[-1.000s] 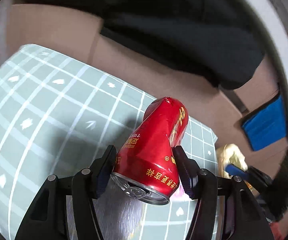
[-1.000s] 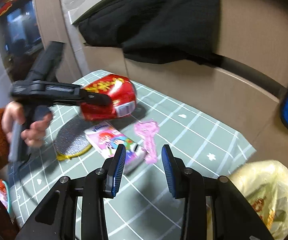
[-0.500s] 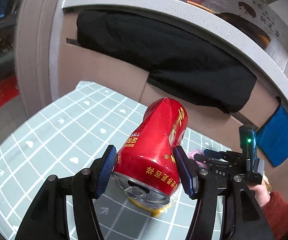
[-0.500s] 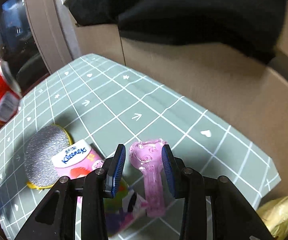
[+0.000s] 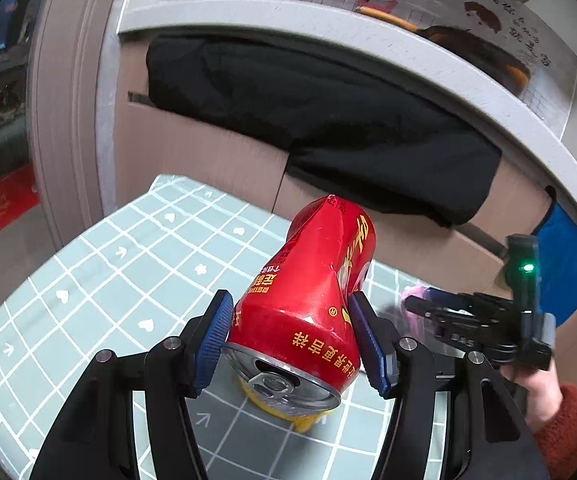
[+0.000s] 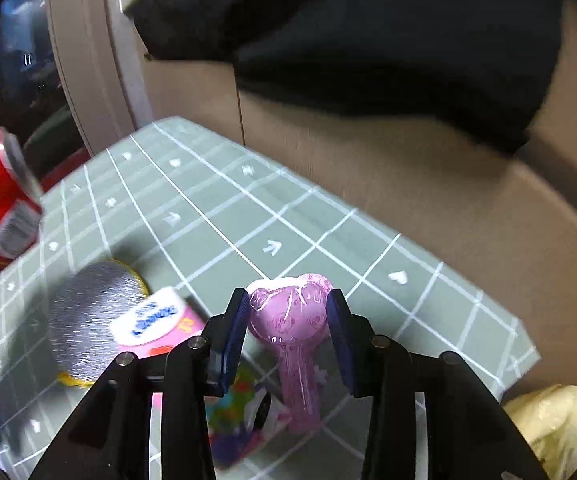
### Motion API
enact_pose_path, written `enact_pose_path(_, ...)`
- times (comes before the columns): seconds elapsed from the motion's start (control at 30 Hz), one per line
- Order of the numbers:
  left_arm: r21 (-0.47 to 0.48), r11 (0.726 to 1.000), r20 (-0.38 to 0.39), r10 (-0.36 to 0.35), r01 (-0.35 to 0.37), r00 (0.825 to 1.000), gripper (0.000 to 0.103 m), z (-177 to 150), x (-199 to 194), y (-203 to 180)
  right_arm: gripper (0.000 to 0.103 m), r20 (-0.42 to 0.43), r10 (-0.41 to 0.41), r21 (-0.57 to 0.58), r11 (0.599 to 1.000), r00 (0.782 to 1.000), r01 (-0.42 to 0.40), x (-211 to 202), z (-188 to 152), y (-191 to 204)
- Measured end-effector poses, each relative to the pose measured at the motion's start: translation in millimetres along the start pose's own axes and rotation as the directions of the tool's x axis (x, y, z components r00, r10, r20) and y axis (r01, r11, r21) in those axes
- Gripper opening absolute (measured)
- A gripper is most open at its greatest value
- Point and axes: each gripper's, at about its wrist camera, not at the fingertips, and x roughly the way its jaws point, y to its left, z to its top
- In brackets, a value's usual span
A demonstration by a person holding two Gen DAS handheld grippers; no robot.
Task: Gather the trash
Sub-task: 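Grasp the pink heart-shaped toy with the right gripper while the left gripper holds the can, then carry the red can and pink toy over the yellow bin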
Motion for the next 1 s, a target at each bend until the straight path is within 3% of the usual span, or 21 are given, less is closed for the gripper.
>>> enact_pose_path(0.33,0.105,0.994,0.092,-0.017,0.007,0.996,0.06,10.3,-43.7,-59.6,0.037,0.208,-0.004,0.003,1.0,0.978,0.003,-109.0,-1.3,0.4)
enact_pose_path(0.8,0.204,0.979,0.148,-0.054,0.023,0.987,0.06,12.4,-75.2,-132.1,0.037,0.333,-0.041,0.048,0.998,0.942,0.026,-192.5,-25.6,-22.9)
enact_pose_path(1.0,0.249,0.967,0.196,-0.107,0.056,0.975,0.06,14.2,-90.6,-171.8,0.037,0.381,-0.086,0.076,0.995,0.92,0.061,-226.8,-39.3,-39.3)
